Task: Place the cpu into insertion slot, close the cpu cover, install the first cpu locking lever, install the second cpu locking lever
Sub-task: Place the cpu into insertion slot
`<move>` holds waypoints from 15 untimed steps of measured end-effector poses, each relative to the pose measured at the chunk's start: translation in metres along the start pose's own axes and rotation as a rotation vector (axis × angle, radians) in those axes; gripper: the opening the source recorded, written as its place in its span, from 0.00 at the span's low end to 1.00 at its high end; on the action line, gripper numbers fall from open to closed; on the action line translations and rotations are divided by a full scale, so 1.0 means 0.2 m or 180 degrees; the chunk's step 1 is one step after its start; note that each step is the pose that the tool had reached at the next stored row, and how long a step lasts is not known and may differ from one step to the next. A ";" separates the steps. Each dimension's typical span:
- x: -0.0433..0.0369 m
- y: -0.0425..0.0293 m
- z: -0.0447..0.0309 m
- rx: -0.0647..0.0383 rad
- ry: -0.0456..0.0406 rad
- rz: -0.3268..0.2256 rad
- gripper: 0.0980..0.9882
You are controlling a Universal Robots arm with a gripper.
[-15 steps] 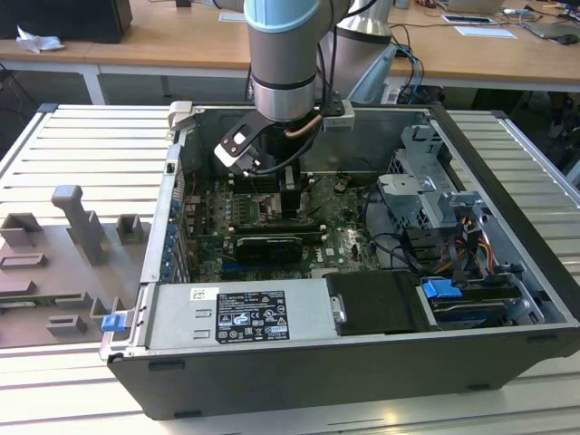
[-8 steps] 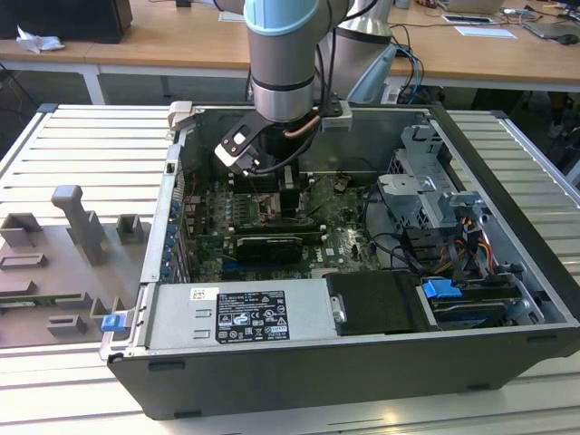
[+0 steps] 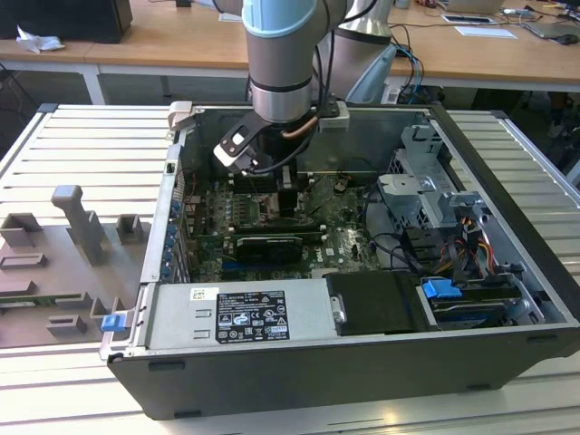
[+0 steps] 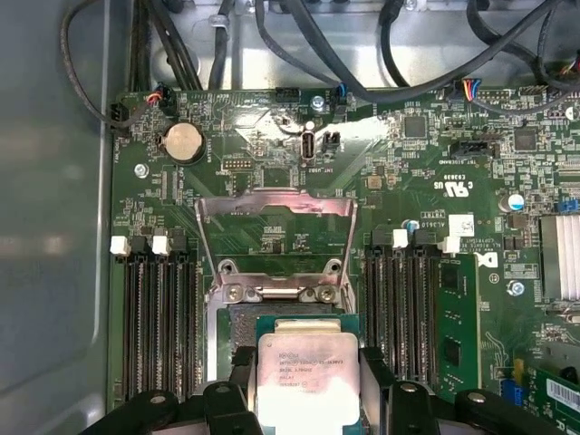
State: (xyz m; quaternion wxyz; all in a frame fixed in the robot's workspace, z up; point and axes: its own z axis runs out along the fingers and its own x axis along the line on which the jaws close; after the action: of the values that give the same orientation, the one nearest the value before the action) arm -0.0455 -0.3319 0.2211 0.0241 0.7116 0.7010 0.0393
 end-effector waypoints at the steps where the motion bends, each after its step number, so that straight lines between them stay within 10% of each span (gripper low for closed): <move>1: 0.001 -0.005 0.003 0.0000 0.0000 0.0000 0.49; 15: 0.023 -0.029 0.040 0.0000 0.0000 0.0000 0.49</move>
State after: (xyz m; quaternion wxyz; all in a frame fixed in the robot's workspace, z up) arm -0.0505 -0.3271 0.2128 0.0241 0.7116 0.7010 0.0393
